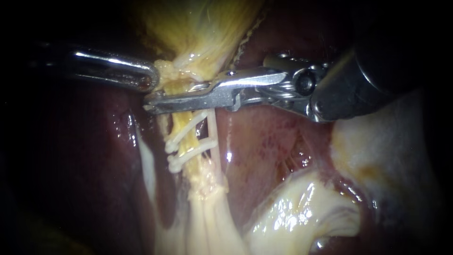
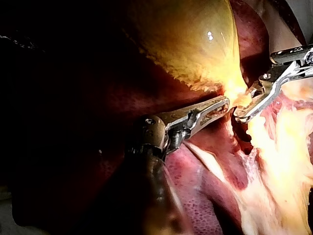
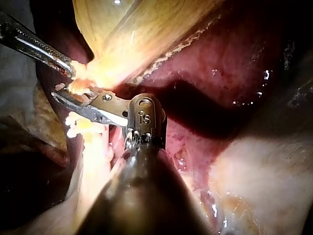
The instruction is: Clipping third clip left tube
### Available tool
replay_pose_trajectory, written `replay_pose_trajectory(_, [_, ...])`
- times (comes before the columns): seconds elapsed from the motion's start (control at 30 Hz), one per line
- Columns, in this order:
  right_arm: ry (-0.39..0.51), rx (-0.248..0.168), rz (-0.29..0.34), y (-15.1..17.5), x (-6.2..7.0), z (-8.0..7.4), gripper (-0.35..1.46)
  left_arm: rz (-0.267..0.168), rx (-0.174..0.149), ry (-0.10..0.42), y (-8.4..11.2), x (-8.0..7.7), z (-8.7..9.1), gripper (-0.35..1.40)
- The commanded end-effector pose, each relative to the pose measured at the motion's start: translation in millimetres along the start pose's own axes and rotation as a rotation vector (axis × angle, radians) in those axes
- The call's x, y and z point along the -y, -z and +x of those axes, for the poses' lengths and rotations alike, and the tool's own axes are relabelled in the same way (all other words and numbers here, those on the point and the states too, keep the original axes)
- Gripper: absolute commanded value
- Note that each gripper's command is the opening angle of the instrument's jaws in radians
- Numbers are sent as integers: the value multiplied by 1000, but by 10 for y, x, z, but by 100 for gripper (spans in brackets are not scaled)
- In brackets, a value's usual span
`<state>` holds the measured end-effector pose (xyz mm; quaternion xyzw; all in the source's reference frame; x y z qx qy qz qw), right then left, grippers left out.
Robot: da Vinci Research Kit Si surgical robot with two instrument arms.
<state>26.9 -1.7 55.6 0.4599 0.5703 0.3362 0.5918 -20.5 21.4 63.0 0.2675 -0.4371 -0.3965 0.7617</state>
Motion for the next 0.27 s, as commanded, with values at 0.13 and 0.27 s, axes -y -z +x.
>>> replay_pose_trajectory(0.13, [2,1,0,0,-1,-2,-35,0,0,0,-1,0,0,-35])
replay_pose_trajectory(0.27, [2,1,0,0,-1,-2,-35,0,0,0,-1,-1,0,-35])
